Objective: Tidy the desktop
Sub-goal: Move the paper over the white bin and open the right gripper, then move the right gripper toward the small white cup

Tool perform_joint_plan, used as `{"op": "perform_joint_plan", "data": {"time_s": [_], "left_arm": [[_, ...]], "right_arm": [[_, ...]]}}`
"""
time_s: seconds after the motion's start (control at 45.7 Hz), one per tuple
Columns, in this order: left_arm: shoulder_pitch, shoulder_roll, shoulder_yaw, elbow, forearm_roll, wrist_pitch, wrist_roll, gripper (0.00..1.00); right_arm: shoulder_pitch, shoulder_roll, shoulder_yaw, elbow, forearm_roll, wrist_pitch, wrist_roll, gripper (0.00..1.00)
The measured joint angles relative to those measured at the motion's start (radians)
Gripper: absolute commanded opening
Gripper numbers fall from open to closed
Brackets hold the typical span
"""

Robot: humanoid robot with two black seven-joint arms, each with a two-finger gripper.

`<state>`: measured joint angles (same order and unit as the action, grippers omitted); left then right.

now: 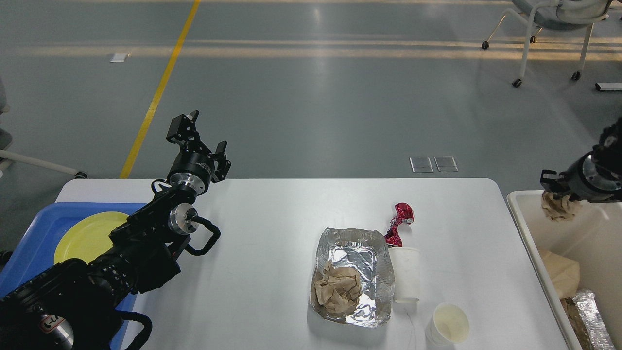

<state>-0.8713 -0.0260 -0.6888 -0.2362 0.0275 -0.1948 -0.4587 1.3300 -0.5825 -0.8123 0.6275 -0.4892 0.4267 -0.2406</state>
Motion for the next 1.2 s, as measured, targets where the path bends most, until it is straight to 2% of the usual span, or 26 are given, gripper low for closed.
{"op": "perform_joint_plan", "data": {"time_s": [0.131, 0.241, 0.875, 1.007, 1.204], "left_arm": [[0.000, 0.000, 0.000, 0.000, 0.000, 0.000, 0.000, 1.00], [0.000, 0.000, 0.000, 0.000, 0.000, 0.000, 0.000, 1.00], [0.000, 0.000, 0.000, 0.000, 0.000, 0.000, 0.000, 1.00], [0.000, 0.000, 0.000, 0.000, 0.000, 0.000, 0.000, 1.00], [0.000, 0.000, 0.000, 0.000, 0.000, 0.000, 0.000, 1.00]], "right_arm": [[-0.081, 0.067, -0.152, -0.098, 0.012, -0.136, 0.000, 1.00], [-0.120, 0.087, -0.195, -0.134, 0.020, -0.182, 0.002, 1.00], [-0.104, 0.095, -0.195, -0.130, 0.023, -0.187, 0.006, 1.00], [-0.022, 0.094, -0.182, -0.079, 0.047, -0.150, 0.007, 1.00], [0.233, 0.071, -0.175, 0.173, 0.172, 0.048, 0.006, 1.00]]}}
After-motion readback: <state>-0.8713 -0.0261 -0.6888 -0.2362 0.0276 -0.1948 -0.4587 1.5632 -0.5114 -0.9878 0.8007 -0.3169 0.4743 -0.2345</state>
